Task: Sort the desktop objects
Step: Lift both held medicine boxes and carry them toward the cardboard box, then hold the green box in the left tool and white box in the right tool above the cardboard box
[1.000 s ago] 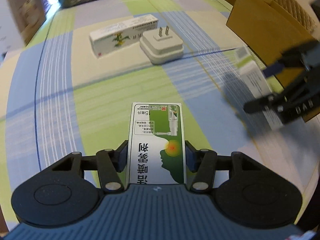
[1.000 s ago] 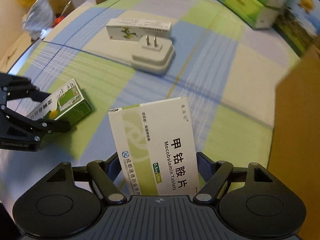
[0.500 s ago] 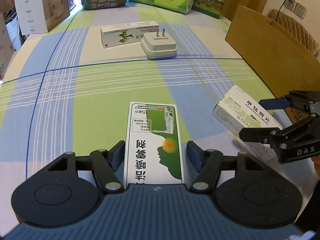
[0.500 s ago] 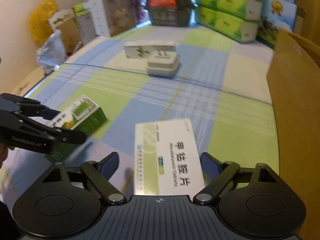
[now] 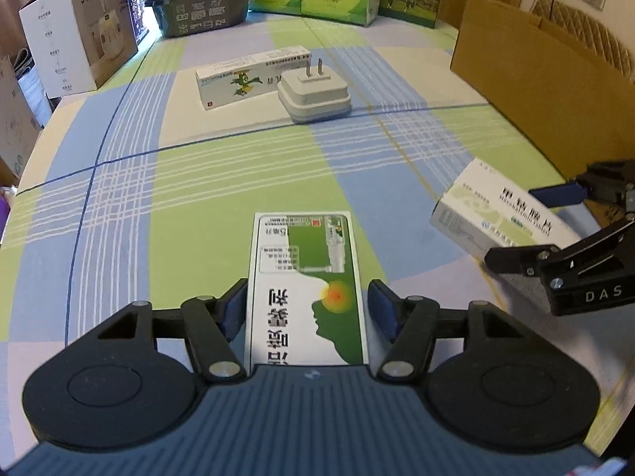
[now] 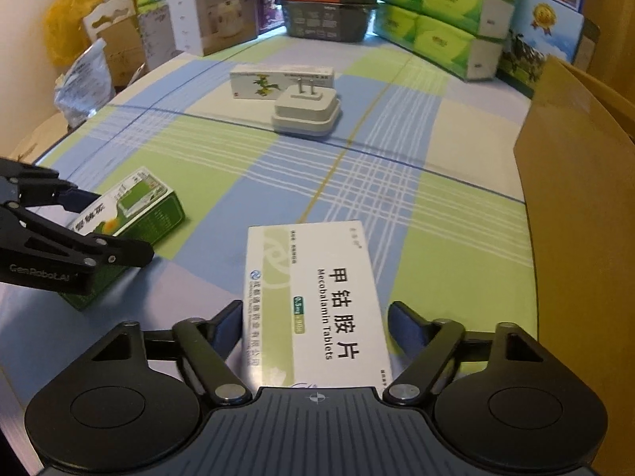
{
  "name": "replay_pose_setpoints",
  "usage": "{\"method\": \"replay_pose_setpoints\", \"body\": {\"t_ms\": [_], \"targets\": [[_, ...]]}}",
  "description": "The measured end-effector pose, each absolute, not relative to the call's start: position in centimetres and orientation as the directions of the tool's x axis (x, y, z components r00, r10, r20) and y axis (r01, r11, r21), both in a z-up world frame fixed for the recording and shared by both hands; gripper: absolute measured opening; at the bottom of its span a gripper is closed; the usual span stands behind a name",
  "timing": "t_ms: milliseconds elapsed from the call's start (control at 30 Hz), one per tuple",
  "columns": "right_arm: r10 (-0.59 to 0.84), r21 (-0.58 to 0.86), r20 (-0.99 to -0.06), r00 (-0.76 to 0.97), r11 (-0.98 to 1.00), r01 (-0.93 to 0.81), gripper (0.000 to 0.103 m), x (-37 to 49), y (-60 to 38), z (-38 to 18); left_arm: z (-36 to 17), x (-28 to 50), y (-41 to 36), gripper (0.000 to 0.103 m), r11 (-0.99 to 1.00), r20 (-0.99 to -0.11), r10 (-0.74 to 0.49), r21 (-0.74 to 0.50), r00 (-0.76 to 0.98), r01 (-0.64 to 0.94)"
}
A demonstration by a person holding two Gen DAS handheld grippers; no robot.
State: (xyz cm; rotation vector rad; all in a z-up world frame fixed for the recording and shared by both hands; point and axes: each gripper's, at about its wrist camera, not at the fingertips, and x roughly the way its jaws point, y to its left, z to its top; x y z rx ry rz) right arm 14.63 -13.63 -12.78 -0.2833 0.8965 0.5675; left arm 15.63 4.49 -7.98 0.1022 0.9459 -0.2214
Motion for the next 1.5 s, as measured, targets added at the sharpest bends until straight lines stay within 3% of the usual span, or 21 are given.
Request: {"method": "replay_pose_setpoints", "body": {"t_ms": [133,700,1100,1500], "targets": [[0.343,0.003,-0.801,0.490,0.822,-0.570,0.069,14.7,-13.5,-13.0,-8.0,15.7,4.4,0.051,0.971,-0.815,-0.134,0.006,0.564,0.238],[0.326,0.000,-0.723,0.610,0.882,-0.471,0.068,12.5,-15.5,-10.2,-6.2,15.0,3.9,0.050,0.972,-0.794,-0.166,-0.032,0.585,0.233],[0.290,0.038,-0.665,0.689,0.934,-0.356,0.068,5.7,-20.2,-3.3,-0.6,8.2,0.6,0.050,0.980,-0.718,-0.198,-0.163,0.667,0.115],[0.137,0.019,-0.587,0.798,0.988,-0.155,0.068,0.5,-30.5,3.4,4.8,3.4,-8.4,0.050,0.956,-0.664,-0.294,-0.191,0.688,0.224]]}}
